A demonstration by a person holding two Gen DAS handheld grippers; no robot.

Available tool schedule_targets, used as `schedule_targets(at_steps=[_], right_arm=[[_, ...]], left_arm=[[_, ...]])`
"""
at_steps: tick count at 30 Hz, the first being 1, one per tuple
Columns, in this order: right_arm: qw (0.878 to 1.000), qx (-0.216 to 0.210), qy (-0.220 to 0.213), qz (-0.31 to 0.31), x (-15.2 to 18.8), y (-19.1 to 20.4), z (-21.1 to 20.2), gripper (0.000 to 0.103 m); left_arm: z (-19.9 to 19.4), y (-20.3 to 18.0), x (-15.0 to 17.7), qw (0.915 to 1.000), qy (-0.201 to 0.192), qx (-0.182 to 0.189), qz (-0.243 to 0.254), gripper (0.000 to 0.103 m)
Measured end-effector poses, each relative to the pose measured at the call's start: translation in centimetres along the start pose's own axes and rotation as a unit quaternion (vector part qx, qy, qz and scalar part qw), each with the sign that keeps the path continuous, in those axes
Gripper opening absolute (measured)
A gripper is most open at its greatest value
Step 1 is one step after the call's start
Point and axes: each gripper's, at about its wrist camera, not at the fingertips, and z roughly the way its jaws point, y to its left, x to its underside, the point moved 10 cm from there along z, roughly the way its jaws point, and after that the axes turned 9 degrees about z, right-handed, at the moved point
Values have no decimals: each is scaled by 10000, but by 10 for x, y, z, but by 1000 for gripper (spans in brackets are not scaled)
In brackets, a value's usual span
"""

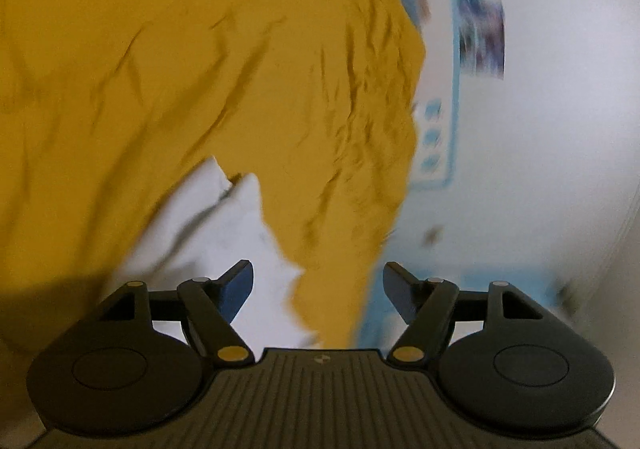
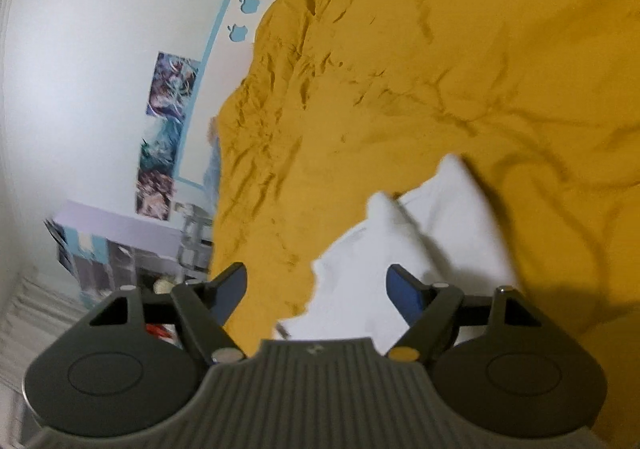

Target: Fold small clothes

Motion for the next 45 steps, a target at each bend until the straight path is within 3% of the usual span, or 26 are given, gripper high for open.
schedule_targets(at_steps=[3,10,14,18,20,24,29,34,37,41,43,44,45], right_arm=[[9975,261,127,-648,7,2,-18,73],[9772,892,539,-1852,27,3,-59,71],[9702,1101,925,-1949,49,-12,-94,71],[9749,1073,1111,-1605,76,-38,-138,74],[9781,985,1259,-1330,91,-52,-151,75],[9778,1024,1480,-1073,131,-73,-153,75],[9875,774,1170,-718,154,-80,-140,75],[9958,556,728,80,142,-90,-116,71],[9964,398,448,603,134,-97,-106,70],[9956,462,269,775,127,-99,-94,68],[9940,557,142,928,123,-101,-87,61],[9931,595,83,1007,120,-102,-86,55],[9919,643,9,1092,118,-103,-84,42]], left_arm=[[-5,-14,12,9938,429,-340,964,82],[-45,-30,44,9718,909,-731,2050,82],[-89,-22,61,9686,1019,-868,2097,82],[-128,-14,85,9700,1127,-605,2068,84],[-134,-2,102,9692,1331,-569,1991,84],[-136,19,130,9664,1365,-782,2033,84],[-123,34,156,9819,1201,-519,1373,84],[-105,53,152,9975,485,-337,385,84],[-92,63,141,9989,272,-269,-263,81],[-69,68,129,9974,165,-286,-634,79],[-58,72,123,9953,35,-320,-909,73],[-53,74,120,9936,-30,-378,-1060,62],[-48,77,120,9912,-106,-499,-1225,35]])
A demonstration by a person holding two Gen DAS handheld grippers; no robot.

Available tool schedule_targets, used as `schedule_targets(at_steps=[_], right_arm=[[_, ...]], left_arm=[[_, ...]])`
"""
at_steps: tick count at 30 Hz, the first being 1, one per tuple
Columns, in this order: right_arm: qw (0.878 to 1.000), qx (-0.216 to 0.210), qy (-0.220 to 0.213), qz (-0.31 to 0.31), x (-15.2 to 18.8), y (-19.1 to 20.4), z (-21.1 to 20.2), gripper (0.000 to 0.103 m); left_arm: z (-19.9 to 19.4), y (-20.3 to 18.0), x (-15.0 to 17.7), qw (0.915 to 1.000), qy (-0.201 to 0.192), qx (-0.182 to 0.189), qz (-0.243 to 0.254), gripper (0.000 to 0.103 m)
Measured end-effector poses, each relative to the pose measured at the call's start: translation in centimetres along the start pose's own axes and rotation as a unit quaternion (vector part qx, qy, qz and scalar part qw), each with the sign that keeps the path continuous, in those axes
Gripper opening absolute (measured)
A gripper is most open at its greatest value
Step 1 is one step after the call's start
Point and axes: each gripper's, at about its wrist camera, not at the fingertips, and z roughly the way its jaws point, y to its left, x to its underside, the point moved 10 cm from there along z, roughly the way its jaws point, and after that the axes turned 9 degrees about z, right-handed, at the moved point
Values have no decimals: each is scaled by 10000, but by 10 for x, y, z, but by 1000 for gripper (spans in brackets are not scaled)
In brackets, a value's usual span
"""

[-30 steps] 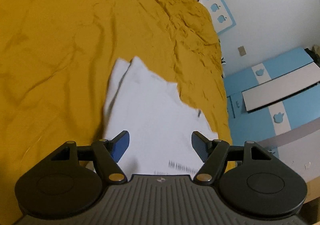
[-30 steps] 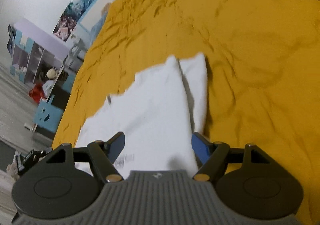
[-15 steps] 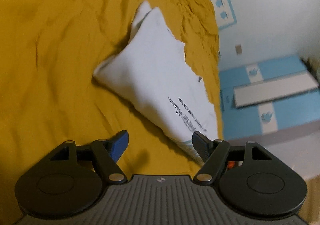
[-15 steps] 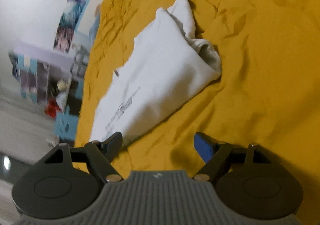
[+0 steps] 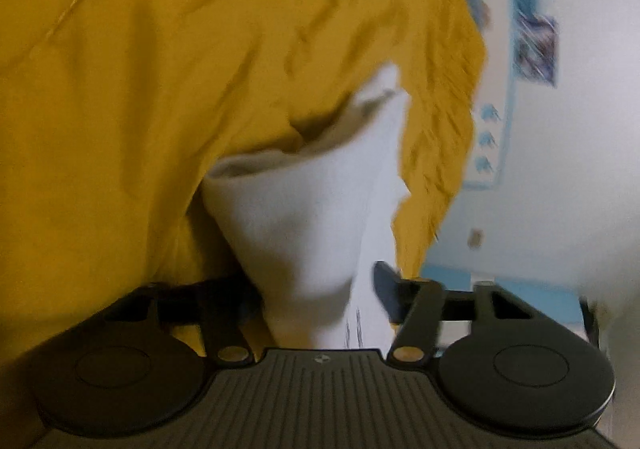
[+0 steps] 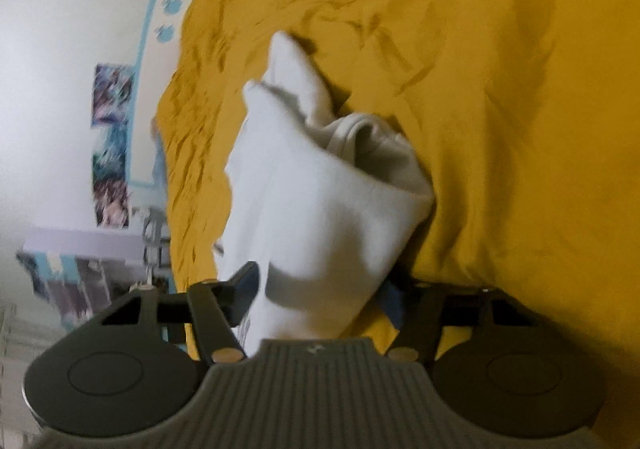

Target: Fold small clothes

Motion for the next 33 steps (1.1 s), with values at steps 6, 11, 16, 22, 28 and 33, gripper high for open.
schedule_targets(at_steps=[6,11,16,22,28,33], right_arm=[[9974,22,-208,689,-6,-11,3,7],[9962,-3,-135,855,-3,-1,-20,2],[9963,-81,-89,850,-2,11,-47,1],[9927,216,191,1174,5,-9,-41,20],[9915,143,546,1176,31,-11,-23,45],[9926,329,238,1142,34,-4,2,35]], left_arm=[[6,-1,-3,9985,-168,-399,-346,9],[-9,-4,-2,9966,83,-547,-605,9],[-31,-9,-7,9964,65,-664,-515,7],[-13,-6,-3,9978,502,-259,-336,18],[26,-7,20,9966,755,-34,-336,51],[46,-8,15,9972,270,162,-673,51]])
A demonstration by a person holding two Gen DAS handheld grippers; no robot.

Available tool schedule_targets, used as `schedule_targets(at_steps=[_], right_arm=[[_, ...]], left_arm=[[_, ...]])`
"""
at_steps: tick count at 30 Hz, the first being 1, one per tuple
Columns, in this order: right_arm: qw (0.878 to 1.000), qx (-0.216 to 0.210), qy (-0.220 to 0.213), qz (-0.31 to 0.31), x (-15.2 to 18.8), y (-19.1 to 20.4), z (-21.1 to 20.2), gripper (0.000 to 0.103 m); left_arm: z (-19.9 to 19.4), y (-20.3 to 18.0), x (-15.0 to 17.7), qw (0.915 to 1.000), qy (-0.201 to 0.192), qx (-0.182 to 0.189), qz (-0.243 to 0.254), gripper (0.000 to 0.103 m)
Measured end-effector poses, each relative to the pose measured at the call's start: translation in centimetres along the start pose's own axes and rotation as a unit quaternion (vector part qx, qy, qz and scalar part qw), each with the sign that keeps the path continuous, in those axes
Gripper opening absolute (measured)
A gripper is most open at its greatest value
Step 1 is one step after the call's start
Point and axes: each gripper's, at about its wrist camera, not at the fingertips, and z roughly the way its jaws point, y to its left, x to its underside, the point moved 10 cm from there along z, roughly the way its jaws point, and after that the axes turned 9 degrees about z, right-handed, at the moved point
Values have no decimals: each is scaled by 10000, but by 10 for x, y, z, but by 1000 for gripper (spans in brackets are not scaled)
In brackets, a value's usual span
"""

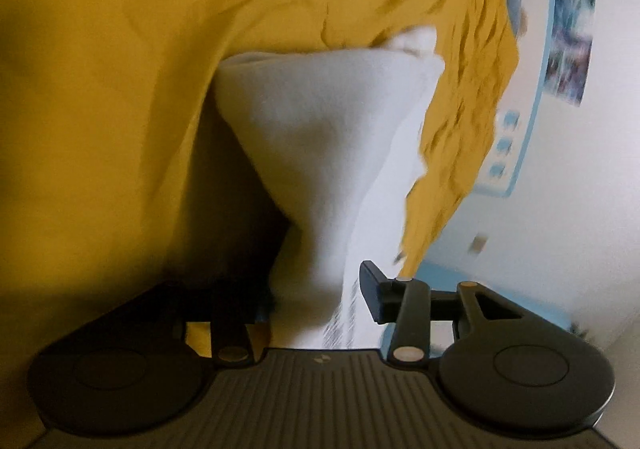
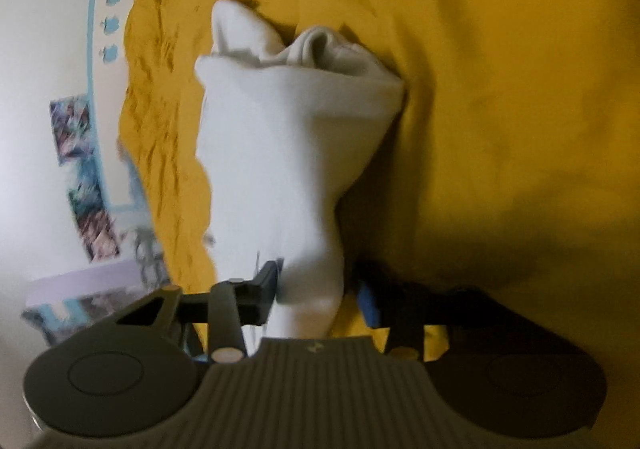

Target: Fold small clothes

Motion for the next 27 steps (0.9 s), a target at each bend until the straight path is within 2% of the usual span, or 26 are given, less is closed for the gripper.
schedule_targets(at_steps=[2,4,6,8,12,16,23,27], right_arm=[[9992,-275,-210,179,-6,1,9,35],[9980,-470,-348,240,-12,4,18,30],[9967,-553,-544,247,-16,4,22,18],[9958,-589,-672,186,-14,5,24,11],[9949,-716,-708,106,-8,14,18,7],[9939,-912,-418,453,-2,21,6,7],[9954,-730,-223,576,13,28,-27,7],[9972,-601,-161,417,27,24,-59,7]], left_arm=[[7,0,-5,9997,-203,121,-55,51],[14,-2,-8,9994,-324,109,33,45],[19,-1,-9,9991,-415,58,-17,21],[22,-1,-8,9989,-465,-46,-78,18],[13,-16,-1,9978,-568,-308,141,16],[1,-18,9,9981,-440,-391,-180,16],[-21,-19,26,9983,-86,-533,-227,16],[-48,-5,39,9979,123,-579,-253,16]])
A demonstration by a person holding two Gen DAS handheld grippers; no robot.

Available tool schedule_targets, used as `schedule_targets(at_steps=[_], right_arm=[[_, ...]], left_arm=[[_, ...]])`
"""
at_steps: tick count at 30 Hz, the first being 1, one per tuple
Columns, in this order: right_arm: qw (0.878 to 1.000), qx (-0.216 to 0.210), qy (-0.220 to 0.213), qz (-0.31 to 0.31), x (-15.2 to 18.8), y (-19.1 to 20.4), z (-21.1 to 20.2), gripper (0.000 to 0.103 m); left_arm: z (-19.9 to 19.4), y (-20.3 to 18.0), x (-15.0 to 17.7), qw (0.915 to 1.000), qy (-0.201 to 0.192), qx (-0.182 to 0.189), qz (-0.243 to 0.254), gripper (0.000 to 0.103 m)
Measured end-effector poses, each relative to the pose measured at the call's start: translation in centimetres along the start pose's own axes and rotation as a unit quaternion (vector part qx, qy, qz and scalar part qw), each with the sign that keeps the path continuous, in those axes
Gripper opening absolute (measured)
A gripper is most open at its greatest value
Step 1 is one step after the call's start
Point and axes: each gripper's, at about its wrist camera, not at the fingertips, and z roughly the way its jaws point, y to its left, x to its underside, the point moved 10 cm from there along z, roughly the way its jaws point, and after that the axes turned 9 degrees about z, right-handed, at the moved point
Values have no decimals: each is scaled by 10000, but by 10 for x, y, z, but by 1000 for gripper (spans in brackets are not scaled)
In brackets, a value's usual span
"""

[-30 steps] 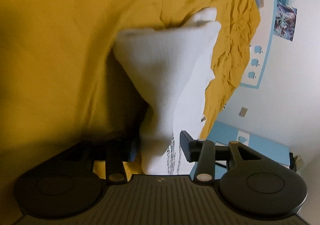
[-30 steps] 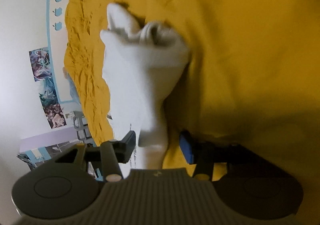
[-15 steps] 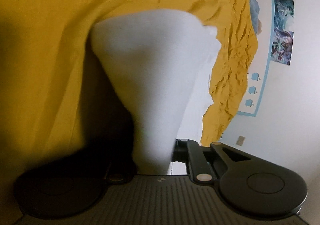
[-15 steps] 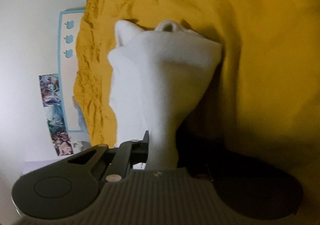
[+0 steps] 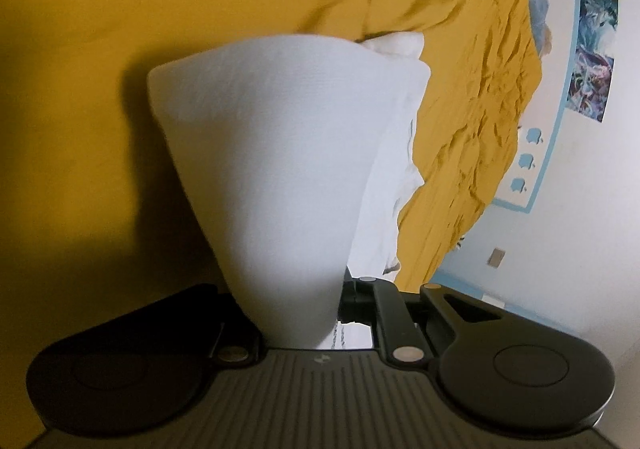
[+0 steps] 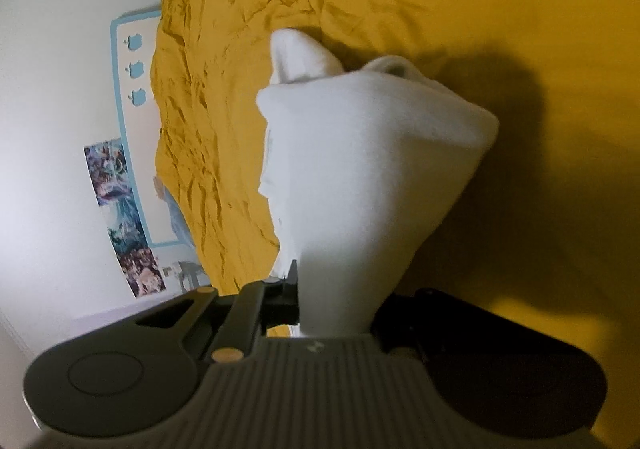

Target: Fold small clothes

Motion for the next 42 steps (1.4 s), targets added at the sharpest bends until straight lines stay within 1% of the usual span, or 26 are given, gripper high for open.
schedule_targets(at_steps=[4,7,10,12,13,15,18,20,22,23,24,25,26,27,29,30,31,32,33,35,36,37,38,40,41,42], right_arm=[[9996,187,95,-195,14,-20,-39,7],[9993,310,131,-159,19,-49,-59,8],[9991,331,155,-223,18,-69,-67,11],[9967,527,161,-598,13,-74,-69,13],[9956,576,203,-707,12,-75,-71,13],[9933,651,297,-909,10,-74,-77,19],[9844,915,347,-1460,7,-69,-87,24],[9753,1088,399,-1881,9,-68,-99,25],[9575,1253,358,-2575,12,-62,-114,29],[9428,1362,285,-3030,13,-55,-120,29],[9226,1512,185,-3545,17,-48,-126,29],[9002,1622,61,-4041,24,-43,-135,29],[8832,1596,1,-4410,32,-37,-143,26],[8695,1474,-11,-4715,43,-29,-148,19],[8471,1122,-22,-5194,71,-12,-152,15],[8348,966,-48,-5419,85,-4,-149,10],[8213,847,-101,-5640,97,3,-145,6],[8055,710,-175,-5880,112,10,-137,0],[7923,601,-222,-6068,125,13,-130,0],[7651,472,-377,-6411,148,15,-109,0],[7570,464,-407,-6505,156,13,-101,0],[7488,463,-416,-6598,163,11,-89,0],[7426,462,-433,-6667,169,8,-81,0],[7296,548,-505,-6798,176,3,-66,0],[7252,602,-510,-6839,178,1,-59,0],[7221,674,-510,-6866,175,-4,-53,0]], left_arm=[[-17,20,15,9998,180,-49,-72,16],[-27,32,18,9996,230,55,-176,17],[-23,33,12,9991,414,125,16,25],[-21,29,11,9968,652,-20,451,28],[-23,26,12,9943,742,-113,761,30],[-27,20,14,9870,867,-286,1323,34],[-33,18,23,9720,1118,-591,1982,35],[-42,19,29,9607,1297,-827,2312,34],[-55,19,39,9457,1436,-1053,2719,34],[-61,16,45,9368,1491,-1163,2943,35],[-65,14,53,9257,1578,-1271,3194,37],[-70,9,66,9064,1710,-1409,3595,41],[-74,2,84,8811,1853,-1476,4092,46],[-73,-8,97,8586,1936,-1491,4507,48],[-66,-31,125,8185,1869,-1355,5261,47],[-61,-41,136,8033,1729,-1296,5550,39],[-56,-51,148,7845,1484,-1260,5888,34],[-47,-62,158,7616,1197,-1250,6246,26],[-38,-71,166,7449,920,-1212,6496,19],[-25,-78,188,7101,359,-1063,6951,12],[-23,-72,197,6998,224,-1095,7056,6],[-19,-66,202,6901,96,-1151,7144,5],[-18,-58,200,6830,4,-1229,7200,4],[-5,-48,207,6626,-191,-1448,7346,3],[-5,-41,207,6561,-220,-1554,7382,3],[0,-35,208,6546,-198,-1649,7375,3]])
